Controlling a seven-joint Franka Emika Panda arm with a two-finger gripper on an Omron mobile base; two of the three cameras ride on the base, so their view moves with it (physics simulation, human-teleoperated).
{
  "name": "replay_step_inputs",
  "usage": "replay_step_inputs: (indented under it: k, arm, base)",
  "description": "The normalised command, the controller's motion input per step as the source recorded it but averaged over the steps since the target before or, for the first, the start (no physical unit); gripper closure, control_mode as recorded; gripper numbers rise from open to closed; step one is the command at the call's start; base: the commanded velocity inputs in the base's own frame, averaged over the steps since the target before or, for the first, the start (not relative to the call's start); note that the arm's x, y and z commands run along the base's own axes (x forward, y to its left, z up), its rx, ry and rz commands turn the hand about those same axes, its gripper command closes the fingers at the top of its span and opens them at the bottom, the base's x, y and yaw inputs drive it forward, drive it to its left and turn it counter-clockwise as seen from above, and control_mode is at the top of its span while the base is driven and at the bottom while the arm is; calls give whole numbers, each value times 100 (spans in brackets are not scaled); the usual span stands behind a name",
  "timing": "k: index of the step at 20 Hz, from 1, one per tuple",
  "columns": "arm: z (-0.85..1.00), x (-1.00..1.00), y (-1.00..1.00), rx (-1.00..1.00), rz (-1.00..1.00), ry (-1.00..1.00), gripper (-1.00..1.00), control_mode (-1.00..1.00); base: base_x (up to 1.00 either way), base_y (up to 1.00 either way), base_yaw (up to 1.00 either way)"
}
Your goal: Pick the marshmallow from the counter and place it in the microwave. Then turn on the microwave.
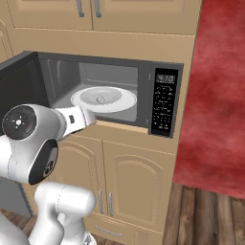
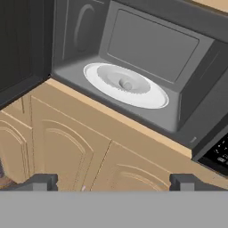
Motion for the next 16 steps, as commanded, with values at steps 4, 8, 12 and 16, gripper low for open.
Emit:
replay_step_inputs:
  k: [4,8,12,16]
  arm:
    - [-1,-53,5,0,0,-1,100,-100]
    - [-5,-51,12,0,-1,0,100,-100]
    - [-3,-43,9,0,0,0,100,-100]
    - [0,-50,3,0,0,-6,100,-100]
  base:
    - [0,0,0]
    - [0,0,0]
    - [0,0,0]
    - [0,0,0]
